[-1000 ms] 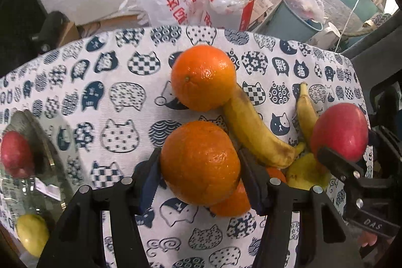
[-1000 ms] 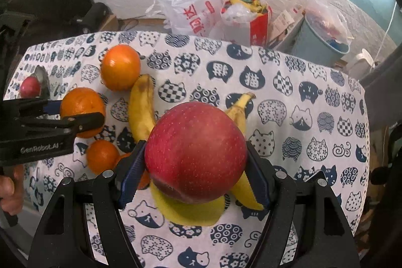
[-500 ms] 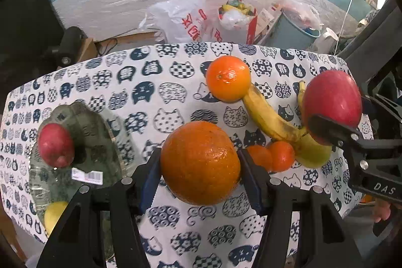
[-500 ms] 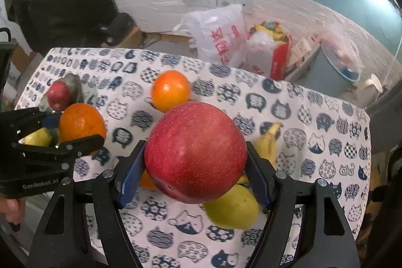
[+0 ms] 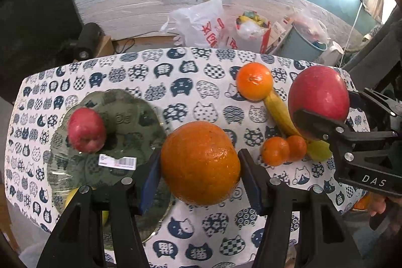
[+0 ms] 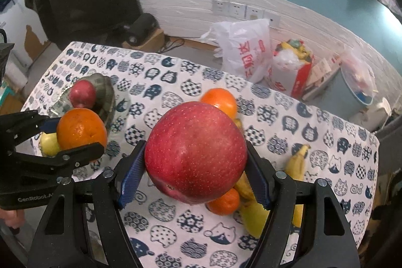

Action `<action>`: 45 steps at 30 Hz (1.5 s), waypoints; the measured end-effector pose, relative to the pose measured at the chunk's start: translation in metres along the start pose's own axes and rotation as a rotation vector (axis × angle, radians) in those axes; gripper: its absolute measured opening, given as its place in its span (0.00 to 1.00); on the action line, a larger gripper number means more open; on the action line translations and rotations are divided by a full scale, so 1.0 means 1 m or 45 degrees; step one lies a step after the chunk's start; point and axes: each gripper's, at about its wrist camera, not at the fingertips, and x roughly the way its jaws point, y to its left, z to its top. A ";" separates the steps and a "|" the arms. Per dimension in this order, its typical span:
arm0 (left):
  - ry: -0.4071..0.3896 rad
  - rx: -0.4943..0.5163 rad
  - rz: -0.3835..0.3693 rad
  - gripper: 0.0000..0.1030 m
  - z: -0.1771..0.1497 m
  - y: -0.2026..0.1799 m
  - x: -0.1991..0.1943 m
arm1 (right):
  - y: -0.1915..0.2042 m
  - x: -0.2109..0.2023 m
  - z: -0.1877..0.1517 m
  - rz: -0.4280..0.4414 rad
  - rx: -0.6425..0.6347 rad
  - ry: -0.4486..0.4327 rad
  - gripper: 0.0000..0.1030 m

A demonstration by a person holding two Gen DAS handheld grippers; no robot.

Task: Organize fruits
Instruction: 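Lift the orange and apple and carry both over the glass bowl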

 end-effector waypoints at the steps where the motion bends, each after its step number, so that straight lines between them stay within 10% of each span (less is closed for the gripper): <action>1: -0.001 -0.008 0.002 0.59 -0.001 0.003 -0.001 | 0.004 0.001 0.002 0.007 -0.008 -0.001 0.72; 45: 0.152 -0.228 -0.021 0.59 -0.068 0.111 0.020 | 0.162 0.101 0.024 0.254 -0.248 0.225 0.72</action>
